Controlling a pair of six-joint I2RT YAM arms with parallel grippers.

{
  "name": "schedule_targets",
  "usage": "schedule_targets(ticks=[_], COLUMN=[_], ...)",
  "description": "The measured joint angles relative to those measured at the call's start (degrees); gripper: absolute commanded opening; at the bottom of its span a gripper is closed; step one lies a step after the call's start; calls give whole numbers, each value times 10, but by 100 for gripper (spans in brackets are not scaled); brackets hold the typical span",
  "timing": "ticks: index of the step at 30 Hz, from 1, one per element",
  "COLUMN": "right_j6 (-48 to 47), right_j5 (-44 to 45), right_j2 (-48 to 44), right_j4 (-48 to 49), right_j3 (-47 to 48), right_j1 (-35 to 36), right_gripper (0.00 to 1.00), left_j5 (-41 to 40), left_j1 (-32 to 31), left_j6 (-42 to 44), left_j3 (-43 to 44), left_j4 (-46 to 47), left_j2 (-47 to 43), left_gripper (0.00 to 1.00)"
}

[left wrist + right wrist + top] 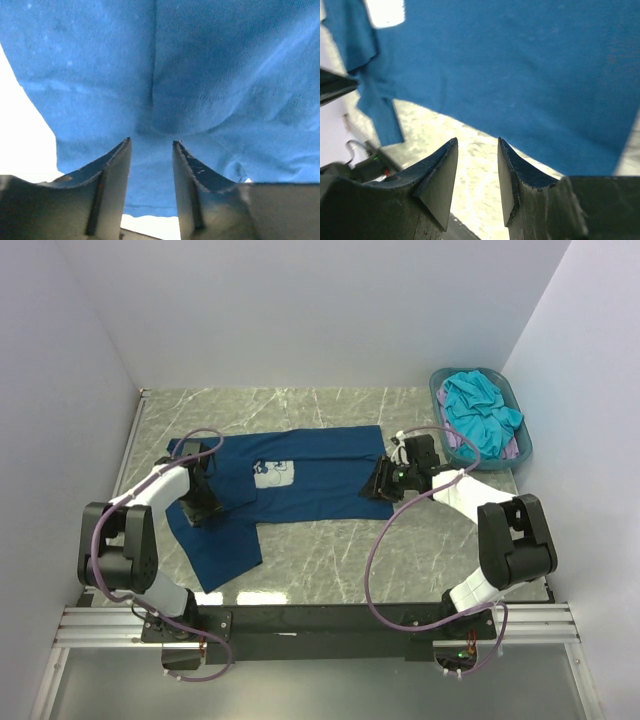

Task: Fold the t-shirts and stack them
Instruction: Fold the tshirt

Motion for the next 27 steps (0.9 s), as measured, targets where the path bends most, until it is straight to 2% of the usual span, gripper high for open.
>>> schedule_targets(ticks=[6, 7, 11, 15, 19, 21, 22, 27], right_j6=[-25, -28, -35, -42, -48, -50, -52, -59], right_j5=[68, 77, 110, 130, 146, 150, 151, 156], right_j2=[-5, -5, -1, 28, 59, 73, 79, 91], right_j4=[-51, -57, -74, -86, -94, -99, -100, -106], right_j3=[28, 33, 47, 65, 74, 78, 80, 85], right_j1=[0, 0, 0, 0, 0, 0, 2, 8], right_gripper=[45, 45, 45, 43, 42, 42, 42, 42], left_j5=[-10, -16, -35, -40, -49, -56, -60, -69], left_j1=[2, 3, 9, 16, 18, 18, 18, 25], left_j6=[-1, -1, 0, 5, 11, 14, 14, 16], left_j3=[28, 38, 67, 71, 87, 105, 114, 128], left_j4=[-36, -37, -26, -11, 3, 7, 10, 31], left_j2=[-33, -38, -47, -33, 4, 28, 40, 69], left_gripper=[61, 66, 71, 67, 53, 50, 43, 42])
